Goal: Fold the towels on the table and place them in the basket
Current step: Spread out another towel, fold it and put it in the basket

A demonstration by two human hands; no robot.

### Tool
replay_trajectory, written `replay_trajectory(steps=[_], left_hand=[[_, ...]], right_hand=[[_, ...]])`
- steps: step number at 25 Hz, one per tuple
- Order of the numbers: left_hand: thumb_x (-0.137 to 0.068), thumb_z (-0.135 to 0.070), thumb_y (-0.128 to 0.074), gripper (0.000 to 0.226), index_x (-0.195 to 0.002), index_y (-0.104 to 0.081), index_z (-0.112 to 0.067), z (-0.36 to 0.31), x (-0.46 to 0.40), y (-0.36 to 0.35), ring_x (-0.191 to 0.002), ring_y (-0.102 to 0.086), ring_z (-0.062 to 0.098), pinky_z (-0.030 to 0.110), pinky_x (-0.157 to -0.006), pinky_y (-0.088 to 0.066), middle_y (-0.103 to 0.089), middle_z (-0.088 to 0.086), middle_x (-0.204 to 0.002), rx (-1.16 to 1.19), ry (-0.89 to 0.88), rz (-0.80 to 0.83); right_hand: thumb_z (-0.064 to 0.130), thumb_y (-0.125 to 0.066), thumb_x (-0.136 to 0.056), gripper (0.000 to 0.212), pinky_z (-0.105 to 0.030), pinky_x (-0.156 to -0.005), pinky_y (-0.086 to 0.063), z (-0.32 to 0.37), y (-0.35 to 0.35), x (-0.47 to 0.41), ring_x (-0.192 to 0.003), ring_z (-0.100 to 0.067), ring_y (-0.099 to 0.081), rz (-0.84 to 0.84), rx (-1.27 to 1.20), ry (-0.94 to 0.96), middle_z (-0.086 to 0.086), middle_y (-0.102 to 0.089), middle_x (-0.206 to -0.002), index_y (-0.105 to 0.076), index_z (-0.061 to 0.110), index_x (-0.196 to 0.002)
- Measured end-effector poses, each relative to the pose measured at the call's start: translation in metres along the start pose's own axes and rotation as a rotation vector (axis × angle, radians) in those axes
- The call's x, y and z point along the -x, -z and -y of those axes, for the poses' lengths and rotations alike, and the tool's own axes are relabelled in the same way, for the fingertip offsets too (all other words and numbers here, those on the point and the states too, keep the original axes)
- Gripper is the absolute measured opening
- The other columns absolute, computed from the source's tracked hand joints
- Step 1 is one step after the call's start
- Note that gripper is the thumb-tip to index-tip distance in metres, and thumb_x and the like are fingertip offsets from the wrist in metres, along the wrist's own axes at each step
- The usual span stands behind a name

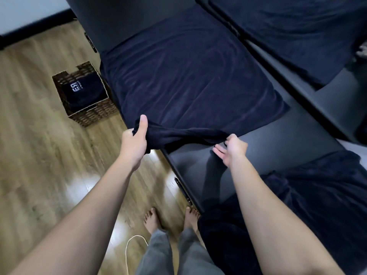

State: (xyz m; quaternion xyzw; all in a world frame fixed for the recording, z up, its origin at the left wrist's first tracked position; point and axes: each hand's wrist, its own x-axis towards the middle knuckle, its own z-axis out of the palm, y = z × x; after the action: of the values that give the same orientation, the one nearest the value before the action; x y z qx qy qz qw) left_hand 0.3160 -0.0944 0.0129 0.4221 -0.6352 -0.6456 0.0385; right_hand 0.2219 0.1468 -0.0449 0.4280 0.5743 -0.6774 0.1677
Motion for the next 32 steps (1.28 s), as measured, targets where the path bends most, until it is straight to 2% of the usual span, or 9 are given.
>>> replay_trajectory(steps=[4, 8, 10, 14, 18, 21, 23, 29, 32], left_hand=[[-0.095, -0.063, -0.053, 0.057, -0.091, -0.059, -0.007, 0.002, 0.007, 0.0, -0.065, -0.058, 0.024, 0.028, -0.053, -0.045, -0.061, 0.011, -0.082, -0.009, 0.014, -0.034], [-0.097, -0.062, -0.05, 0.053, -0.087, -0.062, -0.011, 0.0, 0.009, -0.002, -0.06, -0.058, 0.021, 0.026, -0.049, -0.044, -0.066, 0.007, -0.081, 0.004, 0.004, -0.06], [-0.097, -0.062, -0.049, 0.054, -0.089, -0.063, -0.01, 0.0, 0.008, -0.001, -0.058, -0.057, 0.021, 0.027, -0.049, -0.043, -0.065, 0.009, -0.08, 0.015, -0.009, -0.062], [-0.095, -0.067, -0.05, 0.062, -0.092, -0.063, -0.007, 0.002, 0.005, 0.008, -0.059, -0.058, 0.027, 0.032, -0.055, -0.043, -0.066, 0.016, -0.083, 0.04, -0.017, -0.081], [-0.094, -0.069, -0.047, 0.061, -0.094, -0.06, -0.01, -0.004, 0.004, 0.007, -0.077, -0.063, 0.032, 0.039, -0.064, -0.049, -0.068, 0.014, -0.099, 0.057, 0.005, -0.098], [-0.096, -0.068, -0.044, 0.059, -0.093, -0.06, -0.011, -0.009, 0.006, 0.004, -0.074, -0.062, 0.032, 0.038, -0.062, -0.048, -0.068, 0.013, -0.097, 0.053, 0.007, -0.082], [-0.095, -0.071, -0.043, 0.067, -0.096, -0.062, -0.007, -0.012, 0.007, 0.006, -0.076, -0.062, 0.037, 0.039, -0.062, -0.043, -0.069, 0.023, -0.098, 0.071, 0.016, -0.039], [-0.095, -0.068, -0.039, 0.07, -0.105, -0.068, -0.005, -0.029, 0.004, 0.019, -0.102, -0.063, 0.052, 0.044, -0.075, -0.042, -0.068, 0.033, -0.114, 0.131, 0.078, 0.131], [-0.095, -0.065, -0.039, 0.065, -0.116, -0.065, -0.009, -0.041, -0.002, 0.026, -0.107, -0.071, 0.037, 0.037, -0.072, -0.06, -0.074, 0.017, -0.115, 0.181, 0.152, 0.23]], right_hand=[[0.028, -0.069, -0.096, 0.044, -0.058, -0.083, -0.059, 0.018, -0.016, -0.01, -0.089, -0.039, -0.065, 0.025, -0.463, -0.249, -0.018, -0.058, -0.122, -0.051, 0.011, -0.133], [0.059, -0.077, -0.081, 0.059, -0.042, -0.067, -0.06, 0.027, -0.027, -0.025, -0.091, -0.032, -0.07, 0.052, -0.318, -0.278, -0.006, -0.069, -0.115, -0.061, 0.02, -0.122], [0.054, -0.081, -0.08, 0.054, -0.044, -0.063, -0.062, 0.033, -0.028, -0.033, -0.09, -0.033, -0.073, 0.07, -0.339, -0.239, -0.007, -0.074, -0.109, -0.065, 0.021, -0.119], [0.029, -0.076, -0.092, 0.038, -0.049, -0.08, -0.061, 0.055, -0.017, -0.042, -0.096, -0.035, -0.071, 0.05, -0.522, -0.17, -0.012, -0.072, -0.111, -0.063, 0.014, -0.124], [0.019, -0.072, -0.095, 0.031, -0.032, -0.059, -0.059, 0.077, -0.003, -0.052, -0.079, -0.026, -0.071, 0.035, -0.55, -0.064, -0.009, -0.074, -0.102, -0.064, 0.01, -0.124], [0.02, -0.07, -0.096, 0.018, -0.038, -0.072, -0.062, 0.089, -0.003, -0.051, -0.079, -0.024, -0.067, -0.04, -0.5, 0.045, -0.008, -0.073, -0.109, -0.067, 0.014, -0.113], [0.023, -0.065, -0.099, 0.009, -0.036, -0.075, -0.062, 0.098, -0.003, -0.047, -0.08, -0.022, -0.065, -0.094, -0.476, 0.112, -0.004, -0.072, -0.103, -0.069, 0.016, -0.103], [0.017, -0.062, -0.095, 0.03, -0.023, -0.052, -0.044, 0.131, -0.009, -0.031, -0.066, -0.017, -0.051, -0.13, -0.442, 0.228, 0.004, -0.06, -0.077, -0.051, 0.021, -0.068], [0.01, -0.056, -0.093, 0.024, -0.022, -0.051, -0.04, 0.149, -0.016, -0.025, -0.062, -0.017, -0.049, -0.161, -0.419, 0.295, 0.002, -0.054, -0.074, -0.049, 0.02, -0.073]])
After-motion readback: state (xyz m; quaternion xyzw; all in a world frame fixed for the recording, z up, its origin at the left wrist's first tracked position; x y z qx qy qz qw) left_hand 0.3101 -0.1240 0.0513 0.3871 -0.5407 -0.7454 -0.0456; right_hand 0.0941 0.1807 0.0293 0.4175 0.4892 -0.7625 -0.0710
